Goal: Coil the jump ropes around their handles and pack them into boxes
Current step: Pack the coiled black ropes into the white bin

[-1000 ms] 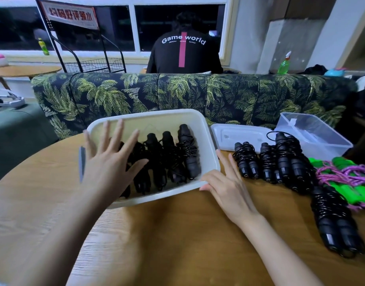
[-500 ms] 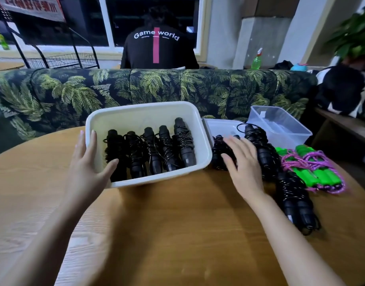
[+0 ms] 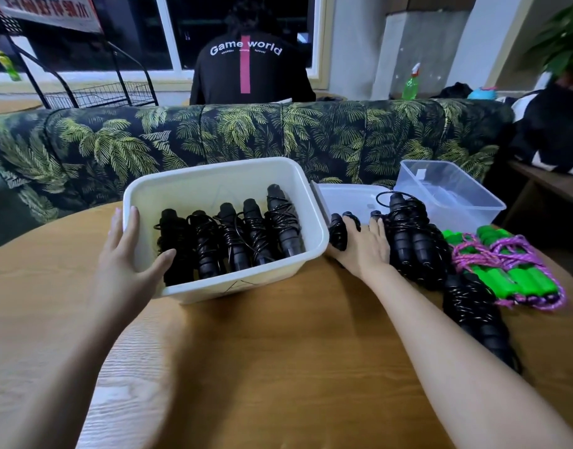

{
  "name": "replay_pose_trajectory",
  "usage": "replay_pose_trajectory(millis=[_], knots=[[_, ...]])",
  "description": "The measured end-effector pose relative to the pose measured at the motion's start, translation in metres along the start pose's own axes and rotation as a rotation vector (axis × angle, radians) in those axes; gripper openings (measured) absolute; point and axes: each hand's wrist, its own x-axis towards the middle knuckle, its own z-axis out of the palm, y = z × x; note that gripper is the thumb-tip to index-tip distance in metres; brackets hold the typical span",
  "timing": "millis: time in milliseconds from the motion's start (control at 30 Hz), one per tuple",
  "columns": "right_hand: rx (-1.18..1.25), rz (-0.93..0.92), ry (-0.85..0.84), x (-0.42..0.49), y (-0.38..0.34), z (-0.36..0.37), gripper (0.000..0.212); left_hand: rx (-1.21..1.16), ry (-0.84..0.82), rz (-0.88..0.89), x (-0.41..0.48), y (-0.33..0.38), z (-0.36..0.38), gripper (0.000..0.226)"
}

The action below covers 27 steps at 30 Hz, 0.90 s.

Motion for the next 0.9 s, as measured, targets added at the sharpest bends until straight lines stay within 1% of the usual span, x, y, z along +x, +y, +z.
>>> replay_pose_trajectory(millis=[133, 233, 367, 500, 633, 700, 767, 833, 900], knots=[[0.049, -0.032, 0.047, -0.011, 0.000, -0.002, 0.074, 0.025, -0.004, -0.001, 0.001, 0.001, -0.001, 0.087], [0.003, -0.078, 0.063, -0.029, -0.005, -0.004, 0.075, 0.008, -0.016, -0.004, 0.002, 0.003, -0.001, 0.087], [-0.046, -0.086, 0.072, -0.058, -0.009, -0.008, 0.077, 0.008, -0.032, -0.001, 0.003, 0.004, -0.003, 0.088], [-0.071, -0.002, 0.026, -0.077, -0.009, -0.015, 0.075, -0.015, -0.039, 0.003, 0.001, 0.005, -0.003, 0.089], [-0.024, 0.099, -0.007, -0.081, -0.009, -0.020, 0.085, -0.011, -0.038, 0.007, -0.001, 0.006, -0.003, 0.089], [0.119, 0.164, -0.016, -0.085, -0.004, -0.026, 0.079, -0.009, -0.031, 0.013, -0.002, 0.006, -0.003, 0.090], [0.361, 0.234, -0.002, -0.093, 0.003, -0.030, 0.073, -0.005, -0.027, 0.023, -0.004, 0.007, -0.003, 0.091], [0.621, 0.283, 0.064, -0.106, 0.008, -0.033, 0.072, 0.000, -0.027, 0.034, -0.005, 0.007, -0.003, 0.092], [0.863, 0.244, 0.164, -0.119, 0.006, -0.039, 0.072, 0.007, -0.021, 0.043, -0.007, 0.008, -0.002, 0.093]])
